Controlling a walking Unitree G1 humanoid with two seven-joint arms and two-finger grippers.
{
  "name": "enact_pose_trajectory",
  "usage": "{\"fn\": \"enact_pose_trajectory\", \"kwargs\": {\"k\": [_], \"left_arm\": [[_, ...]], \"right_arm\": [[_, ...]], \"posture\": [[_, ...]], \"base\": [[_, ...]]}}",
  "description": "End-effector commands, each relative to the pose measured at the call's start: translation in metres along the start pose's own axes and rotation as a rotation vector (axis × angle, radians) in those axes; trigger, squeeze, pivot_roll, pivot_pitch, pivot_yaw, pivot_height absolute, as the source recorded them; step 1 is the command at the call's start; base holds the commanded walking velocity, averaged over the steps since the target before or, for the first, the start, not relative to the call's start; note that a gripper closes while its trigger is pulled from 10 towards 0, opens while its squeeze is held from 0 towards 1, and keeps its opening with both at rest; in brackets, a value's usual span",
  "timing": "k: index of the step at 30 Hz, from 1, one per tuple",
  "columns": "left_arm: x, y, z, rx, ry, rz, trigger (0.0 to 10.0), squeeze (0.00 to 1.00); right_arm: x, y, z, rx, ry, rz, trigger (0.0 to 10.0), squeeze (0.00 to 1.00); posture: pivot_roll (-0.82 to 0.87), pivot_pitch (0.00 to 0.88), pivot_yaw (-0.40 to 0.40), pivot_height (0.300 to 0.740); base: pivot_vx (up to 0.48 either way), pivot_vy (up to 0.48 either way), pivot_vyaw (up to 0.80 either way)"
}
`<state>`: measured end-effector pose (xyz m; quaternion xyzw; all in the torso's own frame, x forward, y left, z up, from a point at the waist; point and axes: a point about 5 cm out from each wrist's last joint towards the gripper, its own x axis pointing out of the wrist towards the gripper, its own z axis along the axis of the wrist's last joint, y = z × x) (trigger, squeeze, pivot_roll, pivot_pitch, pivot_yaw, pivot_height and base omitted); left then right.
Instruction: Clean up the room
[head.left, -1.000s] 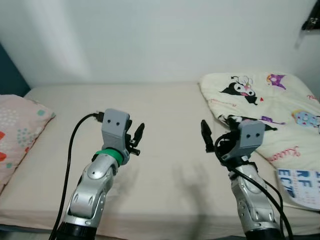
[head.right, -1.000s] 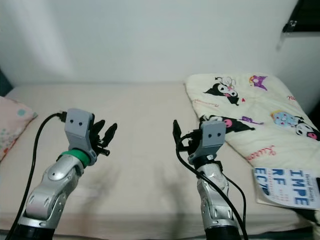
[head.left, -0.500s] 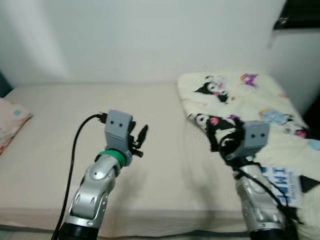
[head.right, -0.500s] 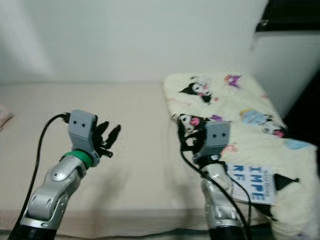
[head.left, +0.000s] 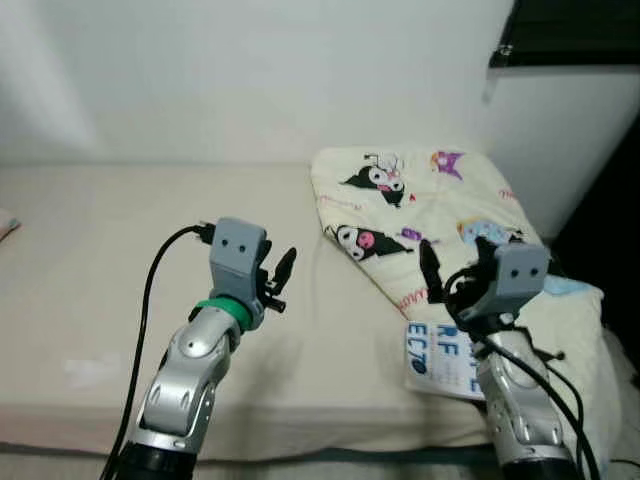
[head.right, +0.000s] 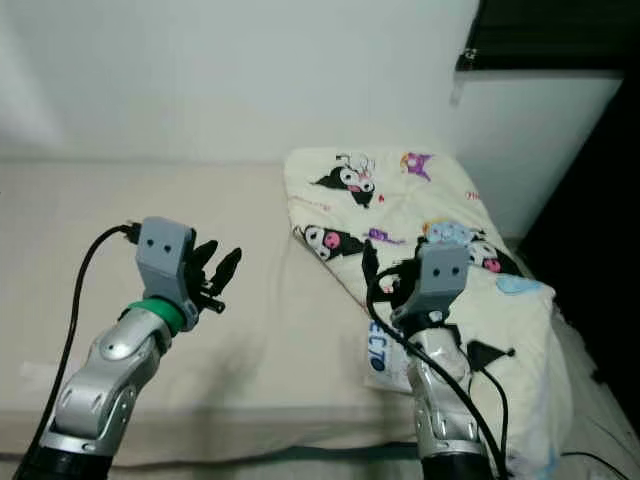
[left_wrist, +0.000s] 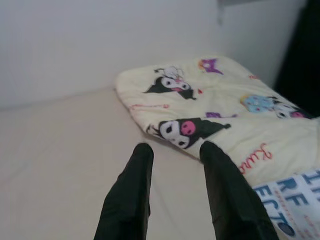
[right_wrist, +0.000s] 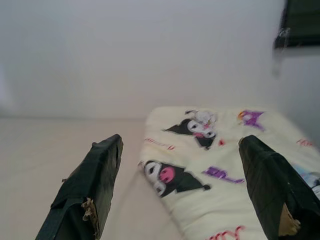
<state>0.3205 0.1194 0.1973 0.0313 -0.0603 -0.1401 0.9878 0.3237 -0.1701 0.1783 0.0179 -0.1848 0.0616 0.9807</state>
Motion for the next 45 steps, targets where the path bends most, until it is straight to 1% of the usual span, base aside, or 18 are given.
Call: {"fn": "enact_pose_trajectory", "kwargs": {"k": [1, 3, 7, 18, 25, 34, 37, 39, 40, 42, 45], "left_arm": [[-0.002, -0.001, -0.005, -0.007, 0.021, -0.004, 10.0, 0.0], [-0.002, -0.001, -0.006, -0.006, 0.024, -0.003, 10.0, 0.0], [-0.001, 0.0, -0.007, -0.003, 0.04, 0.005, 10.0, 0.0], [0.0, 0.0, -0.008, -0.009, 0.046, 0.009, 10.0, 0.0], [-0.001, 0.0, -0.014, -0.014, 0.067, 0.009, 10.0, 0.0], [-0.001, -0.001, -0.014, -0.017, 0.065, 0.004, 10.0, 0.0], [-0.003, -0.002, -0.02, -0.022, 0.082, -0.008, 10.0, 0.0], [-0.004, -0.004, -0.026, -0.028, 0.104, -0.021, 10.0, 0.0], [-0.004, -0.004, -0.026, -0.028, 0.104, -0.021, 10.0, 0.0], [-0.006, -0.006, -0.036, -0.037, 0.145, -0.035, 10.0, 0.0], [-0.007, -0.007, -0.04, -0.038, 0.158, -0.041, 10.0, 0.0]], "right_arm": [[-0.003, -0.001, -0.004, 0.002, 0.02, -0.001, 10.0, 0.0], [-0.003, -0.001, -0.004, 0.003, 0.019, -0.002, 10.0, 0.0], [-0.003, -0.001, -0.004, 0.003, 0.019, -0.003, 10.0, 0.0], [-0.003, -0.001, -0.004, 0.002, 0.019, -0.004, 10.0, 0.0], [-0.005, 0.0, -0.006, 0.004, 0.026, 0.0, 10.0, 0.0], [-0.006, 0.001, -0.01, 0.008, 0.042, 0.007, 10.0, 0.0], [-0.01, 0.004, -0.016, 0.042, 0.067, -0.006, 10.0, 0.0], [-0.013, 0.003, -0.023, 0.033, 0.099, -0.034, 10.0, 0.0], [-0.013, 0.003, -0.023, 0.033, 0.099, -0.034, 10.0, 0.0], [-0.021, 0.002, -0.038, 0.034, 0.174, -0.072, 10.0, 0.0], [-0.024, 0.002, -0.043, 0.035, 0.194, -0.082, 10.0, 0.0]], "posture": [[-0.14, 0.062, 0.112, 0.74], [-0.14, 0.061, 0.112, 0.74], [-0.14, 0.061, 0.113, 0.74], [-0.14, 0.059, 0.113, 0.74], [-0.14, 0.057, 0.112, 0.74], [-0.14, 0.056, 0.11, 0.74], [-0.14, 0.056, 0.109, 0.74], [-0.14, 0.056, 0.109, 0.74], [-0.14, 0.056, 0.109, 0.74], [-0.15, 0.06, 0.11, 0.735], [-0.15, 0.062, 0.111, 0.73]], "base": [[0.0, -0.315, 0.0], [0.0, -0.262, 0.0], [0.0, 0.0, 0.0], [0.0, 0.0, 0.0], [0.0, 0.0, 0.0], [0.0, 0.0, 0.0], [0.0, 0.0, 0.0], [0.0, 0.0, 0.0], [0.0, 0.0, 0.0], [0.0, 0.0, 0.0], [0.0, 0.0, 0.0]]}}
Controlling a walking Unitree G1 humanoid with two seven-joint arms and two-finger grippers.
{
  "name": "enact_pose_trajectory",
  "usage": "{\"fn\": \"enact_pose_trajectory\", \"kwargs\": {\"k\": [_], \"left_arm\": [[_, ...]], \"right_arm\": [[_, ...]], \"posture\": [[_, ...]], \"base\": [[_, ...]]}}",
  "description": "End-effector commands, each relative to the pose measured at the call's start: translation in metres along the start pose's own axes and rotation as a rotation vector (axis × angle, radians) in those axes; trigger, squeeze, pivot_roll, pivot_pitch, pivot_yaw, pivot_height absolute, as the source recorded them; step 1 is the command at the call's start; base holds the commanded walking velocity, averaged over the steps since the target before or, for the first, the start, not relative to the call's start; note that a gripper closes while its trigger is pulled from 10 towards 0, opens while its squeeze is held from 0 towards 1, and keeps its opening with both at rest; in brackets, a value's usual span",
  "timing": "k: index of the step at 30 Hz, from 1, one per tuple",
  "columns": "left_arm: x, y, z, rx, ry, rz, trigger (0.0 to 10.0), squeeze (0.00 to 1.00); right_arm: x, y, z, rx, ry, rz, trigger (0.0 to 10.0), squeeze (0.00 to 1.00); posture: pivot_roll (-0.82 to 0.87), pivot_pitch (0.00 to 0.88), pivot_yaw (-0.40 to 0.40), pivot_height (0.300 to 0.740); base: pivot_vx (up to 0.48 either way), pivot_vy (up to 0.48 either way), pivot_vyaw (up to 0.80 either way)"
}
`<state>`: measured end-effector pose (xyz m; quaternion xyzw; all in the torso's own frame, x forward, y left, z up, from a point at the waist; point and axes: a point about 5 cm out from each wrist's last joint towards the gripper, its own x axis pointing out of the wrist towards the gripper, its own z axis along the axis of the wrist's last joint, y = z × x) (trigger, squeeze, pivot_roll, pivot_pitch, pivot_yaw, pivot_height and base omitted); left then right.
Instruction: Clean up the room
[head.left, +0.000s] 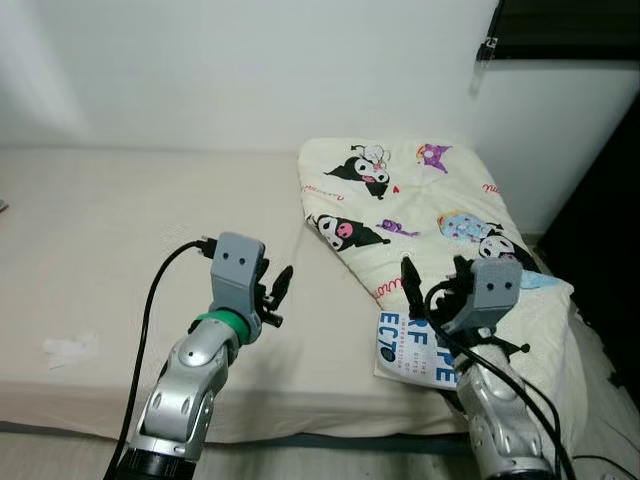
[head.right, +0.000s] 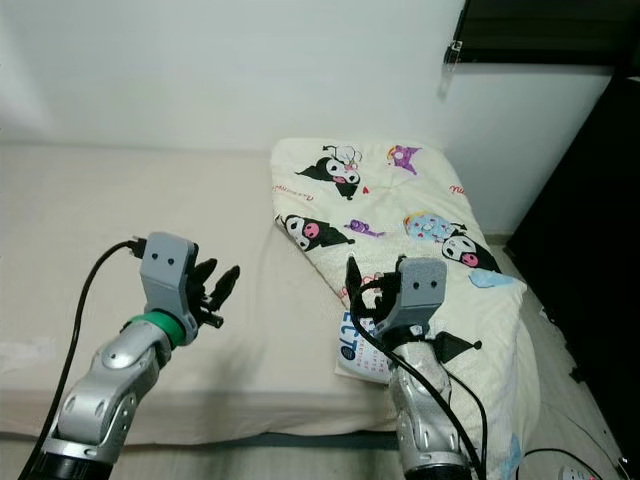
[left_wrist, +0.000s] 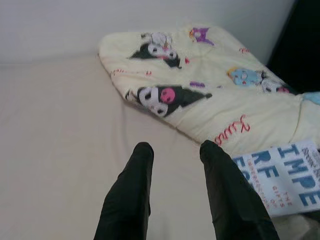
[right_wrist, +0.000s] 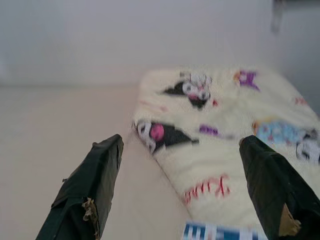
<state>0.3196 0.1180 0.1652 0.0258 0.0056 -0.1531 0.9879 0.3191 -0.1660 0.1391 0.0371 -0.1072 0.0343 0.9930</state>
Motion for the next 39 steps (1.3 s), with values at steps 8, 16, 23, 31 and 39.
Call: {"fn": "enact_pose_trajectory", "kwargs": {"k": [8, 16, 23, 31, 39], "left_arm": [[-0.004, -0.006, -0.016, 0.015, 0.05, -0.03, 10.0, 0.0], [-0.004, -0.007, -0.016, 0.019, 0.049, -0.036, 10.0, 0.0], [-0.004, -0.007, -0.016, 0.022, 0.049, -0.041, 10.0, 0.0], [-0.004, -0.007, -0.016, 0.024, 0.05, -0.044, 10.0, 0.0], [-0.003, -0.006, -0.015, 0.025, 0.05, -0.045, 10.0, 0.0]], "right_arm": [[-0.013, -0.009, -0.018, -0.002, 0.076, -0.046, 10.0, 0.0], [-0.012, -0.011, -0.018, -0.008, 0.073, -0.055, 10.0, 0.0], [-0.012, -0.013, -0.019, -0.006, 0.073, -0.067, 10.0, 0.0], [-0.012, -0.014, -0.019, -0.001, 0.072, -0.075, 10.0, 0.0], [-0.012, -0.018, -0.019, 0.008, 0.071, -0.09, 10.0, 0.0]], "posture": [[-0.16, 0.075, 0.117, 0.69], [-0.16, 0.083, 0.118, 0.655], [-0.16, 0.086, 0.123, 0.625], [-0.15, 0.087, 0.128, 0.6], [-0.15, 0.091, 0.132, 0.565]], "base": [[0.0, 0.0, 0.0], [0.0, 0.0, 0.0], [0.0, 0.0, 0.0], [0.0, 0.0, 0.0], [0.0, 0.0, 0.0]]}}
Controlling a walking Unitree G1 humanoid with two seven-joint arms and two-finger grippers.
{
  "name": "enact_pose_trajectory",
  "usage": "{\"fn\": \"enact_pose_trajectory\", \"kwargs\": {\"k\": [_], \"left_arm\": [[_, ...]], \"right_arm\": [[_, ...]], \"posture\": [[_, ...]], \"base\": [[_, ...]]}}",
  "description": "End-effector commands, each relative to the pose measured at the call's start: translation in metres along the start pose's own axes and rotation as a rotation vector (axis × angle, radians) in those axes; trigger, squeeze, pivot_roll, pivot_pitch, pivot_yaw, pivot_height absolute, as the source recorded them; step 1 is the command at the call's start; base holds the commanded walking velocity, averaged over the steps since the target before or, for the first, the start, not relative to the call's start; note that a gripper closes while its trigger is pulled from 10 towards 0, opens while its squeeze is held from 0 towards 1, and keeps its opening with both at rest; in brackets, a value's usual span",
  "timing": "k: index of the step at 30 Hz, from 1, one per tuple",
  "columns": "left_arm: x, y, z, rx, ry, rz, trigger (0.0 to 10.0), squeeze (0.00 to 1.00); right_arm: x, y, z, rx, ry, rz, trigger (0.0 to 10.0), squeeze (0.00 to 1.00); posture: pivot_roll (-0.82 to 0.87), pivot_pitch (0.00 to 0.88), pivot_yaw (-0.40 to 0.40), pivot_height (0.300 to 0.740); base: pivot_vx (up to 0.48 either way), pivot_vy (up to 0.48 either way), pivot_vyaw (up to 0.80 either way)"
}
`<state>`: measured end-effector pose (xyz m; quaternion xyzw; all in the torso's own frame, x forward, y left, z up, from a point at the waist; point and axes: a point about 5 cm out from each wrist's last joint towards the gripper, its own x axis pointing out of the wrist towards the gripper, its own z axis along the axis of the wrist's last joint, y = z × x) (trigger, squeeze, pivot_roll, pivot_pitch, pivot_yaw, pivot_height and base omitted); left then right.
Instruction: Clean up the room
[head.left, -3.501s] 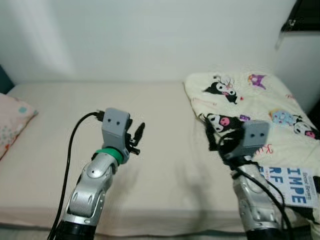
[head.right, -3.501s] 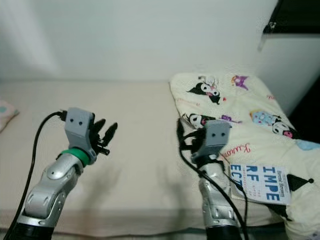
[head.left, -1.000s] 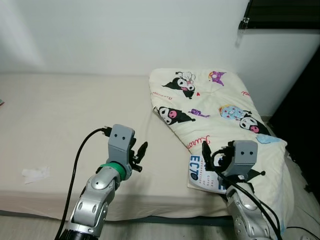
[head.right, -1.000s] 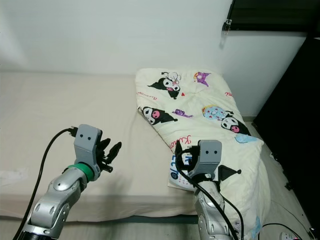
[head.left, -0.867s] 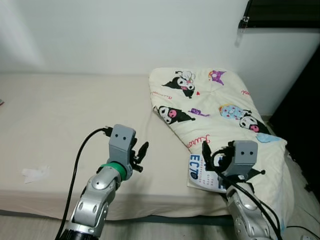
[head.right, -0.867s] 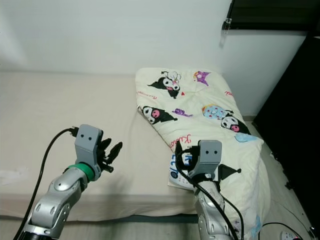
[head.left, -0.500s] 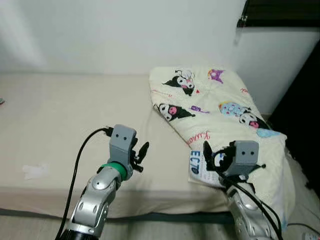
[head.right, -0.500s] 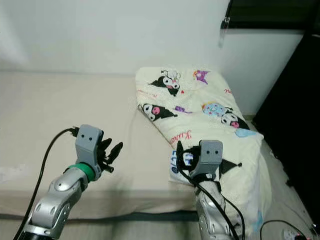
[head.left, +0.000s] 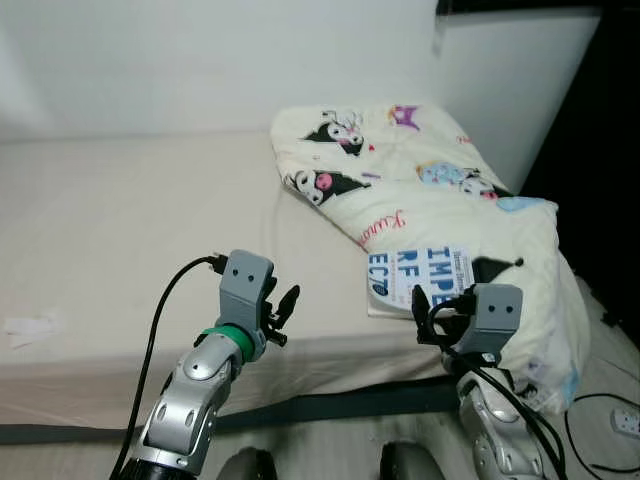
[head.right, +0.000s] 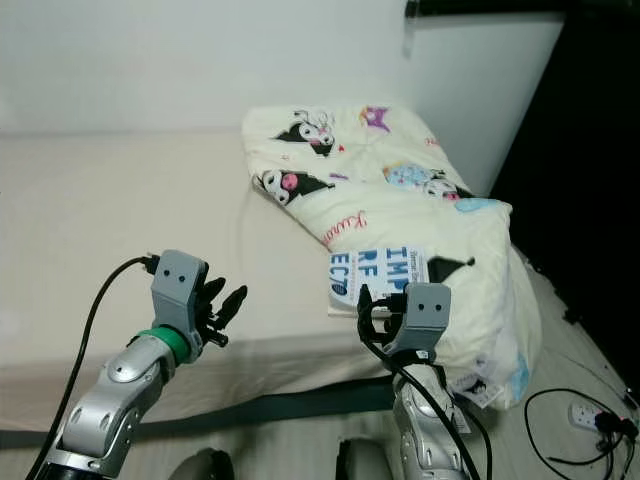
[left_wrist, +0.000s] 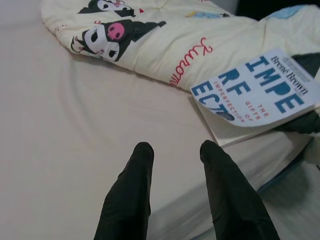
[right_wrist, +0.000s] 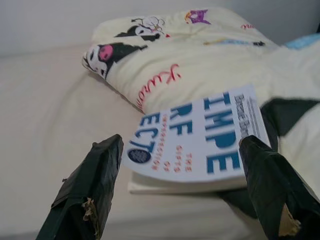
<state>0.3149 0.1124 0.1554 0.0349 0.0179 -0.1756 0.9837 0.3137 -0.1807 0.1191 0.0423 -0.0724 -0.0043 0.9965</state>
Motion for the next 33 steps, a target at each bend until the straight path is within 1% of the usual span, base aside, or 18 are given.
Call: {"fn": "enact_pose_trajectory", "kwargs": {"k": [1, 6, 8, 9, 10, 11, 12, 13, 15, 16, 17, 19, 22, 23, 25, 28, 31, 33], "left_arm": [[-0.001, 0.001, -0.005, 0.01, 0.025, 0.0, 10.0, 0.0], [-0.001, 0.001, -0.005, 0.011, 0.026, 0.001, 10.0, 0.0], [-0.001, 0.001, -0.004, 0.011, 0.026, 0.002, 10.0, 0.0], [-0.001, 0.0, -0.004, 0.011, 0.025, 0.003, 10.0, 0.0], [-0.001, 0.0, -0.004, 0.01, 0.024, 0.004, 10.0, 0.0], [-0.001, 0.0, -0.004, 0.01, 0.024, 0.004, 10.0, 0.0], [-0.001, 0.0, -0.004, 0.009, 0.024, 0.004, 10.0, 0.0], [-0.001, 0.0, -0.004, 0.009, 0.024, 0.004, 10.0, 0.0], [0.0, -0.001, -0.002, 0.008, 0.02, 0.003, 10.0, 0.0], [0.0, -0.001, -0.002, 0.008, 0.02, 0.003, 10.0, 0.0], [0.0, -0.001, -0.002, 0.008, 0.018, 0.003, 10.0, 0.0], [0.0, -0.001, -0.001, 0.008, 0.016, 0.003, 10.0, 0.0], [0.0, 0.0, 0.0, 0.008, 0.016, 0.007, 10.0, 0.0], [0.0, 0.0, 0.0, 0.008, 0.016, 0.007, 10.0, 0.0], [0.0, 0.001, -0.001, 0.009, 0.016, 0.009, 10.0, 0.0], [-0.001, 0.001, -0.001, 0.009, 0.017, 0.01, 10.0, 0.0], [-0.002, 0.001, -0.001, 0.008, 0.018, 0.012, 10.0, 0.0], [-0.002, 0.0, -0.001, 0.007, 0.018, 0.011, 10.0, 0.0]], "right_arm": [[-0.001, -0.003, -0.003, 0.009, 0.005, -0.013, 10.0, 0.0], [-0.001, -0.003, -0.003, 0.031, 0.004, -0.009, 10.0, 0.0], [-0.001, -0.003, -0.004, 0.078, 0.006, 0.005, 10.0, 0.0], [-0.001, -0.002, -0.006, 0.141, 0.016, 0.013, 10.0, 0.0], [-0.001, -0.002, -0.01, 0.237, 0.031, 0.014, 10.0, 0.0], [-0.001, -0.002, -0.01, 0.237, 0.031, 0.014, 10.0, 0.0], [-0.001, -0.002, -0.012, 0.303, 0.039, 0.016, 10.0, 0.0], [-0.001, -0.002, -0.012, 0.303, 0.039, 0.016, 10.0, 0.0], [-0.002, -0.005, -0.019, 0.475, 0.055, -0.003, 10.0, 0.0], [-0.002, -0.005, -0.019, 0.475, 0.055, -0.003, 10.0, 0.0], [-0.002, -0.006, -0.022, 0.563, 0.058, -0.01, 10.0, 0.0], [-0.002, -0.007, -0.025, 0.655, 0.051, 0.0, 10.0, 0.0], [-0.001, 0.0, -0.019, 0.715, 0.028, 0.115, 10.0, 0.0], [-0.001, 0.0, -0.019, 0.715, 0.028, 0.115, 10.0, 0.0], [0.0, 0.006, -0.015, 0.732, 0.022, 0.188, 10.0, 0.0], [0.0, 0.012, -0.011, 0.717, 0.022, 0.256, 10.0, 0.0], [0.001, 0.016, -0.009, 0.718, 0.023, 0.272, 10.0, 0.0], [0.003, 0.012, -0.018, 0.726, 0.054, 0.209, 10.0, 0.0]], "posture": [[-0.15, 0.094, 0.134, 0.555], [-0.14, 0.098, 0.135, 0.54], [-0.14, 0.104, 0.135, 0.54], [-0.14, 0.106, 0.135, 0.54], [-0.14, 0.108, 0.135, 0.54], [-0.14, 0.108, 0.135, 0.54], [-0.14, 0.108, 0.135, 0.54], [-0.14, 0.108, 0.135, 0.54], [-0.13, 0.11, 0.135, 0.54], [-0.13, 0.11, 0.135, 0.54], [-0.13, 0.11, 0.135, 0.54], [-0.12, 0.111, 0.136, 0.54], [-0.12, 0.112, 0.139, 0.54], [-0.12, 0.112, 0.139, 0.54], [-0.12, 0.111, 0.137, 0.54], [-0.12, 0.111, 0.134, 0.54], [-0.12, 0.111, 0.134, 0.54], [-0.12, 0.113, 0.136, 0.54]], "base": [[0.0, 0.0, 0.0], [0.0, 0.0, 0.0], [0.0, 0.0, 0.0], [0.0, 0.0, 0.0], [0.0, 0.0, 0.0], [0.0, 0.0, 0.0], [0.0, 0.0, 0.0], [0.0, 0.0, 0.0], [0.0, 0.0, 0.0], [0.0, 0.0, 0.0], [0.0, 0.0, 0.0], [0.0, 0.0, 0.0], [0.0, 0.0, 0.0], [0.0, 0.0, 0.0], [0.0, 0.0, 0.0], [0.0, 0.0, 0.0], [0.0, 0.0, 0.0], [0.0, 0.0, 0.0]]}}
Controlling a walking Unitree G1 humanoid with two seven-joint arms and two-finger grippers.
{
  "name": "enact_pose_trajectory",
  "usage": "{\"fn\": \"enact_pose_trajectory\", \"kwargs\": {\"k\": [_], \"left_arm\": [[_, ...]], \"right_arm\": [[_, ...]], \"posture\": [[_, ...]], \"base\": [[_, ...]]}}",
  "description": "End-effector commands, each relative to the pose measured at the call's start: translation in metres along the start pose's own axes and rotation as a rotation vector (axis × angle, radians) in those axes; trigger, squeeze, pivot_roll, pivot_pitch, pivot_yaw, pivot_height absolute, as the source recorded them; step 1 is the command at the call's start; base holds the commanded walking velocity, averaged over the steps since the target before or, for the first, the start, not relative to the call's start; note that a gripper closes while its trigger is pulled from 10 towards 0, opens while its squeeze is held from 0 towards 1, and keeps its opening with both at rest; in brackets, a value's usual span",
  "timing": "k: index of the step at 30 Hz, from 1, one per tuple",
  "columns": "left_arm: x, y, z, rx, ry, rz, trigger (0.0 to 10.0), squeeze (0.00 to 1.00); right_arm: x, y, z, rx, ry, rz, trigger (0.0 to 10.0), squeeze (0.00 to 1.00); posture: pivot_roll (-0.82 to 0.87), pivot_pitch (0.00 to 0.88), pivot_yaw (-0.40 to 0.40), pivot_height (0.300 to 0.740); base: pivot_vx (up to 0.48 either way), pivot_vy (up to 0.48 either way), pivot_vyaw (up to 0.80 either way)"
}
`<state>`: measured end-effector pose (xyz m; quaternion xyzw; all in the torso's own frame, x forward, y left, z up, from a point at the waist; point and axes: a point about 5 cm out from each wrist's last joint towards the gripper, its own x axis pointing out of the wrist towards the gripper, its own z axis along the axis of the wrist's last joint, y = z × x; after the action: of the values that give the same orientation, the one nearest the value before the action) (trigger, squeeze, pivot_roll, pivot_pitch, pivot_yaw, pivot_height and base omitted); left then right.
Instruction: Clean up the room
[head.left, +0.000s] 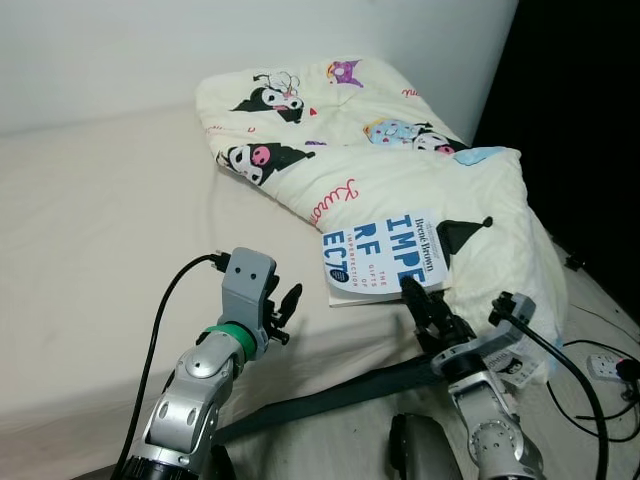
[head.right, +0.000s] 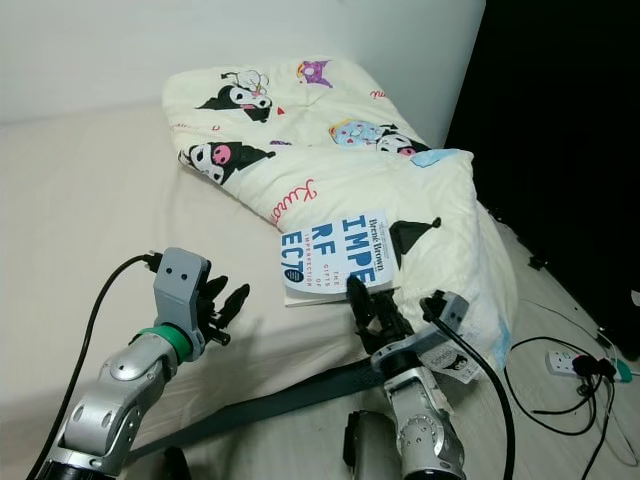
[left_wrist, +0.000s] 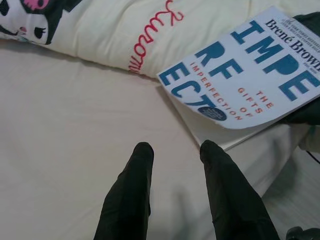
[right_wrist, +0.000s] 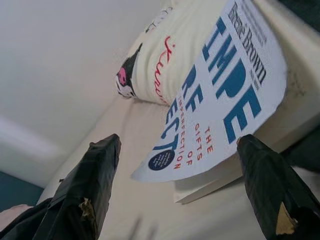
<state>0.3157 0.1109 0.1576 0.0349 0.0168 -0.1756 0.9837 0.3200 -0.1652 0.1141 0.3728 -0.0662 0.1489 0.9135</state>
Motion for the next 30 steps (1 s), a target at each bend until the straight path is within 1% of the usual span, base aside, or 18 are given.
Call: {"fn": "enact_pose_trajectory", "kwargs": {"k": [1, 4, 7, 9, 13, 16, 21, 28, 30], "left_arm": [[-0.003, 0.001, -0.003, 0.006, 0.019, 0.009, 10.0, 0.0], [-0.004, 0.0, -0.001, 0.007, 0.017, 0.005, 10.0, 0.0], [-0.004, 0.0, 0.001, 0.008, 0.015, 0.004, 10.0, 0.0], [-0.006, 0.001, 0.004, 0.012, 0.013, 0.002, 10.0, 0.0], [-0.008, 0.002, 0.007, 0.015, 0.011, 0.003, 10.0, 0.0], [-0.01, 0.004, 0.01, 0.016, 0.012, 0.008, 10.0, 0.0], [-0.015, 0.007, 0.013, 0.021, 0.021, 0.018, 10.0, 0.0], [-0.019, 0.01, 0.014, 0.028, 0.034, 0.024, 10.0, 0.0], [-0.021, 0.01, 0.016, 0.03, 0.038, 0.025, 10.0, 0.0]], "right_arm": [[-0.005, -0.015, -0.009, 0.035, 0.016, -0.095, 10.0, 0.0], [-0.009, -0.025, -0.013, 0.07, 0.023, -0.138, 10.0, 0.0], [-0.011, -0.03, -0.015, 0.096, 0.028, -0.153, 10.0, 0.0], [-0.01, -0.035, -0.016, 0.101, 0.041, -0.157, 10.0, 0.0], [-0.008, -0.036, -0.014, 0.091, 0.054, -0.14, 10.0, 0.0], [-0.001, -0.035, -0.01, 0.068, 0.052, -0.113, 10.0, 0.0], [0.006, -0.04, -0.001, 0.054, 0.037, -0.125, 10.0, 0.0], [0.011, -0.043, 0.003, 0.057, 0.037, -0.126, 10.0, 0.0], [0.015, -0.039, 0.0, 0.064, 0.059, -0.085, 10.0, 0.0]], "posture": [[-0.11, 0.115, 0.137, 0.54], [-0.11, 0.121, 0.141, 0.54], [-0.09, 0.13, 0.148, 0.54], [-0.06, 0.158, 0.161, 0.54], [-0.05, 0.174, 0.169, 0.54], [-0.03, 0.19, 0.176, 0.54], [0.0, 0.212, 0.192, 0.54], [0.02, 0.226, 0.204, 0.54], [0.04, 0.233, 0.211, 0.54]], "base": [[0.0, 0.0, 0.0], [0.0, 0.0, 0.0], [0.0, 0.0, 0.0], [0.0, 0.0, 0.0], [0.0, 0.0, 0.0], [0.0, 0.0, 0.0], [0.0, 0.0, 0.0], [0.0, 0.0, 0.0], [0.0, 0.0, 0.0]]}}
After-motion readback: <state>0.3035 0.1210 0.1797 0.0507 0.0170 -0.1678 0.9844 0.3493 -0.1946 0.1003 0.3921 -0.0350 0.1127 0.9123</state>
